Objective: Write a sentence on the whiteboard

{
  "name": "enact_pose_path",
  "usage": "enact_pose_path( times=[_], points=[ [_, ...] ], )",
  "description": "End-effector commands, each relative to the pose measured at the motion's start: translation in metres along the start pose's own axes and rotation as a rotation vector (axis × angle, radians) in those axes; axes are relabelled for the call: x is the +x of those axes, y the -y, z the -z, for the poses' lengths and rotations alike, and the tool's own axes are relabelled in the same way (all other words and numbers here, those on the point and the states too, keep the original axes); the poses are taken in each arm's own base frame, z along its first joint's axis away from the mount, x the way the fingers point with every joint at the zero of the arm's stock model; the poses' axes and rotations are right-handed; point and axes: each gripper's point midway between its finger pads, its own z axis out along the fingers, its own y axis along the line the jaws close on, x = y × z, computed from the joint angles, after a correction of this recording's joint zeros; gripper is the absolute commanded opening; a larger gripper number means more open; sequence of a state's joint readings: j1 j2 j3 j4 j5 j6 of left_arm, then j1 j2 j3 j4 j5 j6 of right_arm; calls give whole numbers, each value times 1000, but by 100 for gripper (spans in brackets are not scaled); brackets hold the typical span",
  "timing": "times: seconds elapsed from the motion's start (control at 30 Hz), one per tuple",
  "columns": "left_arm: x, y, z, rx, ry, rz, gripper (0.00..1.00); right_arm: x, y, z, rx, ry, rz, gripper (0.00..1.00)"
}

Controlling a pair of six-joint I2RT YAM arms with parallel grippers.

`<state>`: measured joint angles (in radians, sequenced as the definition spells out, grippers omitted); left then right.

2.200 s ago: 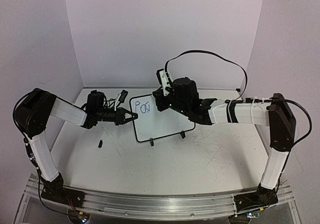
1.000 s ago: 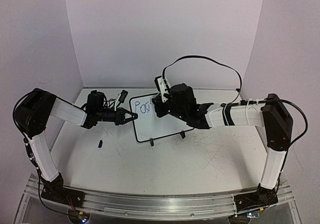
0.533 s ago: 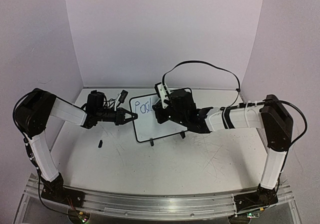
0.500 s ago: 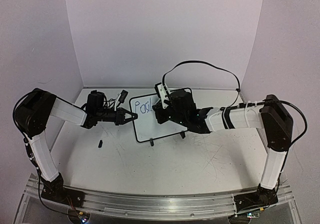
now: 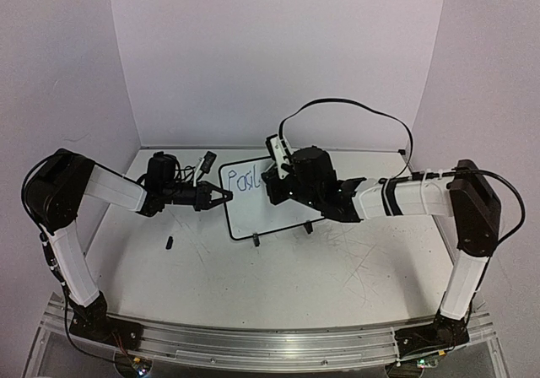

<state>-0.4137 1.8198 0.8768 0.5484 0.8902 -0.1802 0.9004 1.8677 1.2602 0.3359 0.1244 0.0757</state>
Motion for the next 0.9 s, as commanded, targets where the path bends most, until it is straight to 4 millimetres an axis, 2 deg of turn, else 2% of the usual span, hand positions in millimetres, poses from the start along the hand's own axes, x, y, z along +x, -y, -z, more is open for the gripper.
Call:
enact_pose_path(
  times=[0.0, 0.13, 0.23, 0.87],
  points=[
    [-17, -13, 4, -92, 28, -50, 0, -52, -5, 19, -45, 124, -23, 0],
    [-16, -14, 4, -91, 26, -49, 0, -48, -15, 5, -84, 104, -19, 0],
    [-16, -13, 5, -92, 27, -51, 0, -44, -13, 0, -71, 95, -17, 0],
    [-15, -13, 5, -93, 25, -52, 0, -35, -6, -12, -15, 79, -5, 0]
  ],
)
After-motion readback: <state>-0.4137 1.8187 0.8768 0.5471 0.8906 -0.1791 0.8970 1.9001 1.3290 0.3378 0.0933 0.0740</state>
